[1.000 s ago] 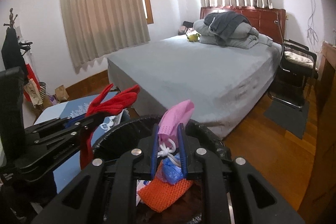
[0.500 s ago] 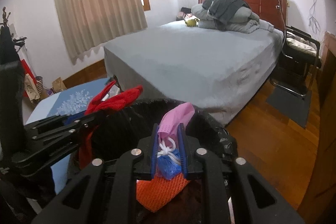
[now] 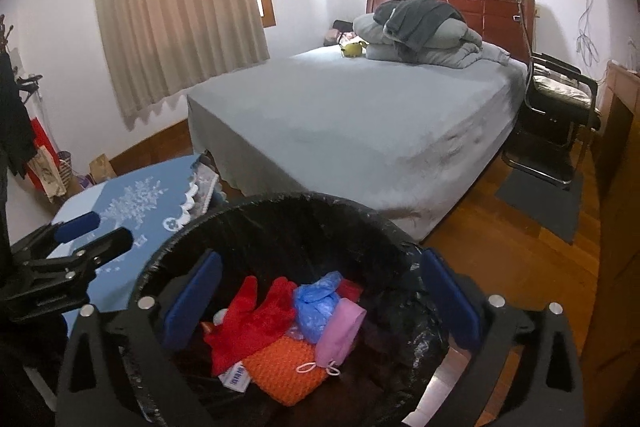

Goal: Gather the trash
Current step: 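Open both tools to drop the red glove and pink mask into the bin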

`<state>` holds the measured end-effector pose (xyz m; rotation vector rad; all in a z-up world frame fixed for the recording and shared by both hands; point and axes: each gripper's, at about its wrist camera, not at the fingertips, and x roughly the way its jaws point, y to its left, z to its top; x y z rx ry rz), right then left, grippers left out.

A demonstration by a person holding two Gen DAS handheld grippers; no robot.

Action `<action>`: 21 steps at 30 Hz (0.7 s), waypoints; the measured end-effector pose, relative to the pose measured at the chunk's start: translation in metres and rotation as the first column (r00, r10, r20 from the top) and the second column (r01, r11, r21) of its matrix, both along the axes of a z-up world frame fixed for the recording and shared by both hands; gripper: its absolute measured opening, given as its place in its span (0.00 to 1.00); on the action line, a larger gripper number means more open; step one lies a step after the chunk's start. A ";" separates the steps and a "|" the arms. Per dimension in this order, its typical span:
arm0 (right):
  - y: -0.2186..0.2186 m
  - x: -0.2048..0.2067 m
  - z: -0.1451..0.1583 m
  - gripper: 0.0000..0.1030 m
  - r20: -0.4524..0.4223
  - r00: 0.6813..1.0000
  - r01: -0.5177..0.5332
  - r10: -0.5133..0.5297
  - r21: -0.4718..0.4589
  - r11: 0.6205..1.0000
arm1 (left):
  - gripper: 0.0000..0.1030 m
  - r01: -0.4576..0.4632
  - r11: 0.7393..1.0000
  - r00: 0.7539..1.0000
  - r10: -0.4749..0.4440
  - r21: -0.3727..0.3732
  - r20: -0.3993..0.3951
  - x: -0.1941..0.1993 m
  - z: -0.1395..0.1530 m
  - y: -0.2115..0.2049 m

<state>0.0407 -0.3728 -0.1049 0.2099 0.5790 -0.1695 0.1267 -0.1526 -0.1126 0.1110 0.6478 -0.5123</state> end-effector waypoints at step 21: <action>0.058 -0.038 0.070 0.95 0.060 0.992 -0.109 0.110 -0.019 0.994 | 0.94 -0.177 0.983 0.977 0.181 -0.038 0.115 -0.076 0.071 0.070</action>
